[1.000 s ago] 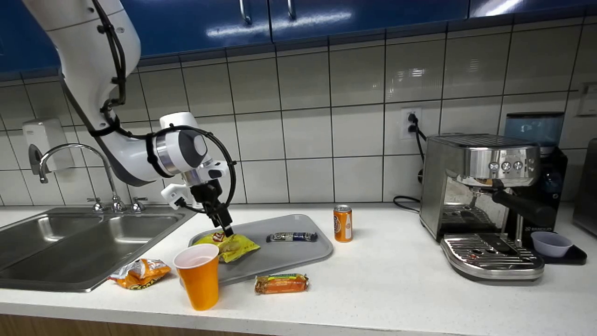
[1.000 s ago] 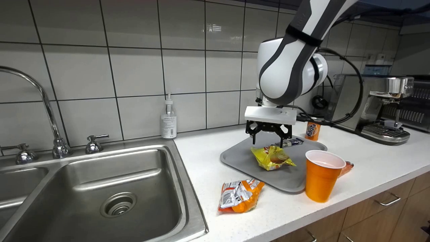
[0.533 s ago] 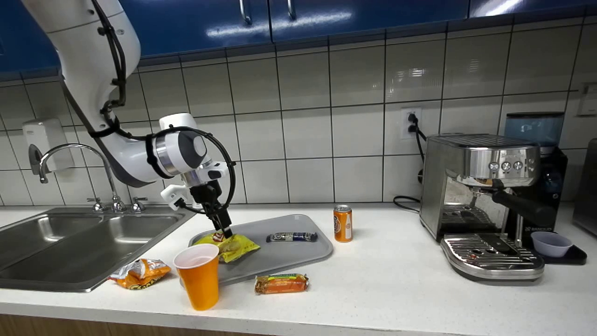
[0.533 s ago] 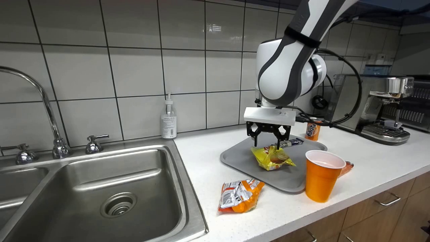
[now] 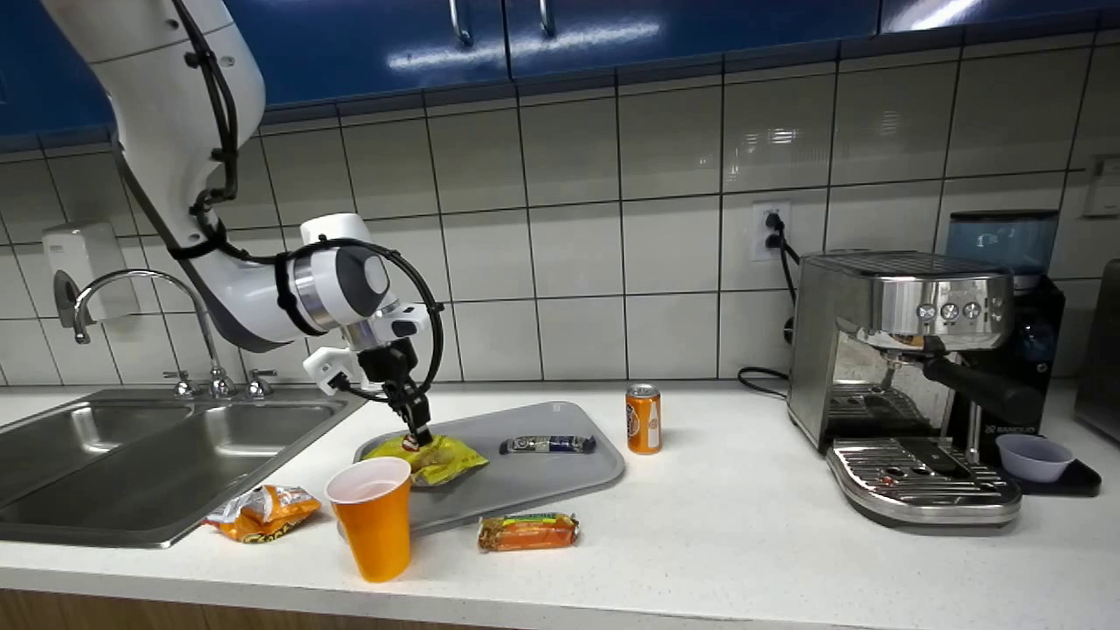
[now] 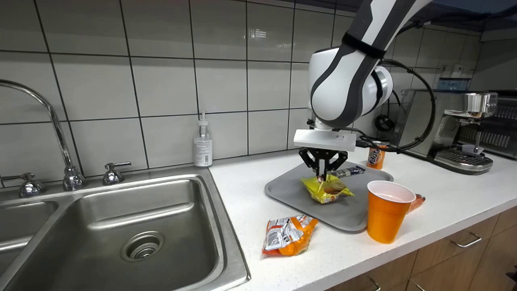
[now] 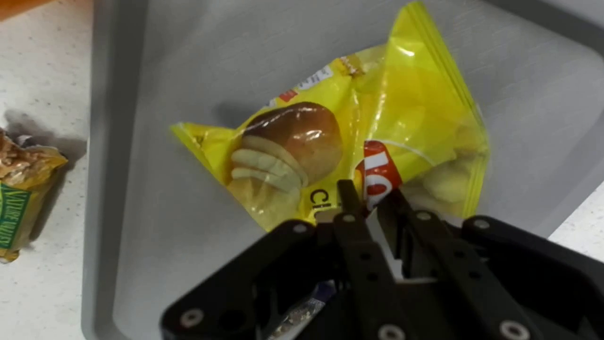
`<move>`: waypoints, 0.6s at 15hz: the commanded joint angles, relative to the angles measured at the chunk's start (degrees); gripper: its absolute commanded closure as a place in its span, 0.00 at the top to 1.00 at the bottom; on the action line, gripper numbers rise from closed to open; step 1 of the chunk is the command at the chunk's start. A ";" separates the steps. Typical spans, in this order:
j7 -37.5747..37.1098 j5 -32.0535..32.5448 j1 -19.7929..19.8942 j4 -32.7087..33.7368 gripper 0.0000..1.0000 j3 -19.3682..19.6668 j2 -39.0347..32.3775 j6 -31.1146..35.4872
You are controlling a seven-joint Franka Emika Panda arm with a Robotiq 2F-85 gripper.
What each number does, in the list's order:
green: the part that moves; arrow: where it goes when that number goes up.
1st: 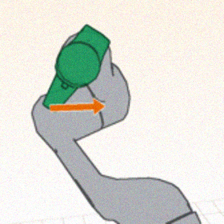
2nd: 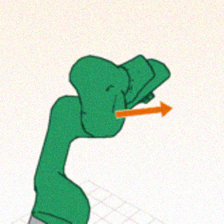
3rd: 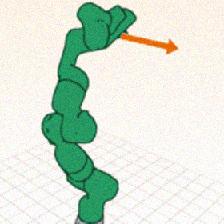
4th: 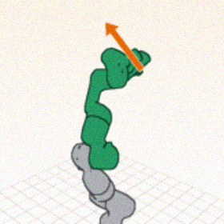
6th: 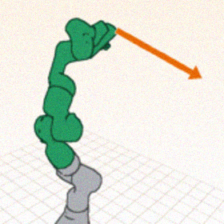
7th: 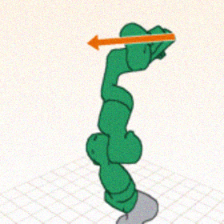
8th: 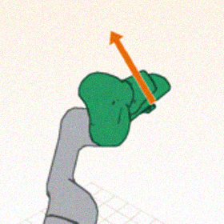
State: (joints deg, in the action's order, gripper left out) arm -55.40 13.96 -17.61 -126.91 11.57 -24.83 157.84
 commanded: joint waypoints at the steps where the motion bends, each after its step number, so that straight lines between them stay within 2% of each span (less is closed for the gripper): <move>1: -1.62 0.61 -0.70 0.86 0.00 0.86 -0.26 -0.26; 9: -0.97 0.38 -0.28 -0.21 0.00 1.04 1.58 -0.93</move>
State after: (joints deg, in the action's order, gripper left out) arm -55.46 13.95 -17.61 -126.89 12.20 -24.79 157.84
